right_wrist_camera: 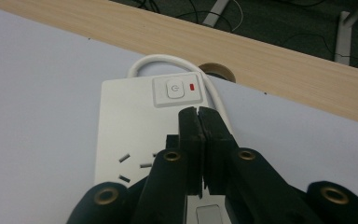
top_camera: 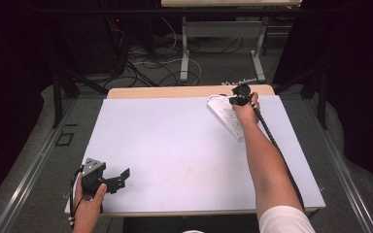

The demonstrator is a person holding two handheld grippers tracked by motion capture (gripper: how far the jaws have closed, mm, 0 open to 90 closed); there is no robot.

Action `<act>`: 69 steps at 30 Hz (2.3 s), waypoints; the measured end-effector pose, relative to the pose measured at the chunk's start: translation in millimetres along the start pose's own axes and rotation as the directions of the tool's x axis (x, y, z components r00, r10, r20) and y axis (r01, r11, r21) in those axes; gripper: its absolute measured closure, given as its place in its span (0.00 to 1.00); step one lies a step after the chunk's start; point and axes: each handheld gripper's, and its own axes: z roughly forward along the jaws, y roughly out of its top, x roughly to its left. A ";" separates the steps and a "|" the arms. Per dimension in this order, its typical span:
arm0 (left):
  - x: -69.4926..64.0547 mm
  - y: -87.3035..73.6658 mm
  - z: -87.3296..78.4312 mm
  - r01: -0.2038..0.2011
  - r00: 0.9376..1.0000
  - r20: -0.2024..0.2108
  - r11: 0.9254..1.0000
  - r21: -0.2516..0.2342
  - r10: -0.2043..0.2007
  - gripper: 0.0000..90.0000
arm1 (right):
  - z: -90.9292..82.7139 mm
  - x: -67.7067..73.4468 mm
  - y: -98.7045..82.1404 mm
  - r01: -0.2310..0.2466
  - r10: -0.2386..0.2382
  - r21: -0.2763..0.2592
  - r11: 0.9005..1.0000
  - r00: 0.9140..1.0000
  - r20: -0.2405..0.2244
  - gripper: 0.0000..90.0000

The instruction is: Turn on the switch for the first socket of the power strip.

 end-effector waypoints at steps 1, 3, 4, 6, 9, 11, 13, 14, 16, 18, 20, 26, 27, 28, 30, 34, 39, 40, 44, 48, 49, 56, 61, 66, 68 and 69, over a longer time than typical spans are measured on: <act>0.0 0.0 0.1 0.000 1.000 0.000 1.000 0.000 0.000 0.03 | 0.5 -0.3 -0.1 0.001 -0.001 0.000 1.000 1.000 -0.004 0.99; 0.1 -0.2 0.2 0.001 1.000 0.000 1.000 0.001 -0.001 0.03 | 0.9 -0.7 -0.4 0.009 -0.009 0.001 1.000 1.000 0.004 1.00; 0.2 -0.3 0.2 0.001 1.000 0.000 1.000 0.001 -0.001 0.03 | 1.2 -0.5 -0.6 0.004 -0.004 0.002 1.000 1.000 0.003 1.00; 0.5 -0.4 -0.1 0.002 1.000 -0.001 1.000 0.001 -0.002 0.03 | 2.0 -0.9 -0.6 0.001 -0.001 0.003 1.000 1.000 0.003 1.00; 1.3 -0.5 -0.6 0.004 1.000 -0.005 1.000 -0.005 -0.004 0.03 | 3.8 -1.7 -1.3 -0.003 0.003 0.006 1.000 1.000 0.004 1.00; 1.5 -0.7 -1.1 0.013 1.000 -0.006 1.000 -0.009 -0.013 0.03 | 5.4 -2.4 -2.0 0.000 0.000 0.008 1.000 1.000 0.005 1.00; 2.4 -0.8 -1.7 0.012 1.000 -0.010 1.000 -0.012 -0.012 0.03 | 7.1 -2.9 -3.2 0.003 -0.003 0.016 1.000 1.000 0.007 1.00; 2.6 -1.0 -2.0 0.014 1.000 -0.010 1.000 -0.012 -0.014 0.03 | 8.0 -2.4 -3.7 -0.003 0.002 0.020 1.000 1.000 0.004 1.00; 2.9 -1.3 -2.2 0.018 1.000 -0.011 1.000 -0.011 -0.018 0.03 | 11.3 -1.3 -5.1 0.004 -0.004 0.025 1.000 1.000 0.003 1.00; 3.0 -1.3 -2.4 0.018 1.000 -0.011 1.000 -0.010 -0.018 0.03 | 13.6 -1.5 -6.1 0.015 -0.016 0.025 1.000 1.000 0.002 1.00; 3.0 -1.4 -2.6 0.018 1.000 -0.011 1.000 -0.009 -0.018 0.03 | 15.4 -1.1 -7.0 0.012 -0.012 0.028 1.000 1.000 0.007 1.00; 3.9 -2.1 -3.8 0.026 1.000 -0.012 1.000 -0.009 -0.026 0.03 | 19.3 -1.7 -9.2 0.009 -0.009 0.032 0.999 1.000 0.004 1.00; 4.1 -2.2 -3.8 0.027 1.000 -0.012 1.000 -0.011 -0.027 0.03 | 19.8 -1.7 -9.5 0.009 -0.009 0.035 0.999 1.000 0.006 1.00; 4.4 -2.2 -3.9 0.026 1.000 -0.012 1.000 -0.010 -0.026 0.03 | 20.3 -2.1 -9.8 0.010 -0.010 0.034 0.999 1.000 0.007 1.00; 4.5 -2.2 -4.0 0.025 1.000 -0.010 1.000 -0.010 -0.025 0.03 | 21.2 -2.7 -10.2 0.006 -0.006 0.034 0.999 1.000 0.005 1.00; 4.6 -2.3 -4.1 0.024 1.000 -0.009 1.000 -0.008 -0.024 0.04 | 21.3 -1.2 -11.1 -0.022 0.021 0.054 0.998 1.000 0.007 1.00; 4.1 -2.0 -3.8 0.026 1.000 -0.008 1.000 -0.008 -0.026 0.04 | 22.0 -1.2 -11.6 -0.046 0.045 0.044 0.998 0.999 0.017 1.00; 4.0 -2.0 -3.7 0.024 1.000 -0.008 1.000 -0.006 -0.024 0.04 | 22.1 -1.6 -11.6 -0.051 0.051 0.043 0.998 0.999 0.014 1.00; 3.9 -1.9 -3.5 0.024 1.000 -0.007 1.000 -0.005 -0.024 0.04 | 22.0 -3.2 -11.5 -0.057 0.057 0.048 0.997 0.998 0.006 0.99; 4.0 -2.2 -2.7 0.023 1.000 -0.008 1.000 -0.006 -0.024 0.04 | 22.1 -3.7 -11.2 -0.040 0.039 0.049 0.998 0.999 0.016 0.99; 3.9 -2.1 -2.8 0.023 1.000 -0.008 1.000 -0.004 -0.023 0.04 | 22.4 -3.7 -11.1 -0.031 0.030 0.048 0.998 0.999 0.015 0.99; 3.8 -2.2 -2.3 0.019 1.000 -0.007 1.000 -0.001 -0.019 0.04 | 23.4 -4.3 -11.2 -0.023 0.022 0.037 0.999 1.000 0.014 1.00; 3.6 -2.6 -1.3 0.024 1.000 -0.009 1.000 0.001 -0.024 0.04 | 23.9 -5.6 -11.3 -0.036 0.036 0.034 0.999 0.999 0.009 1.00; 1.7 -2.3 -1.3 0.022 1.000 -0.006 1.000 0.000 -0.022 0.04 | 24.1 -5.6 -11.8 -0.049 0.049 0.030 0.998 0.999 0.011 1.00; 0.7 -2.2 -1.5 0.017 1.000 -0.003 1.000 0.004 -0.017 0.04 | 24.0 -5.5 -12.0 -0.058 0.057 0.032 0.998 0.998 0.011 1.00; 0.3 -2.1 -1.3 0.015 1.000 -0.003 1.000 0.004 -0.015 0.04 | 23.9 -5.4 -12.2 -0.066 0.065 0.033 0.997 0.998 0.010 1.00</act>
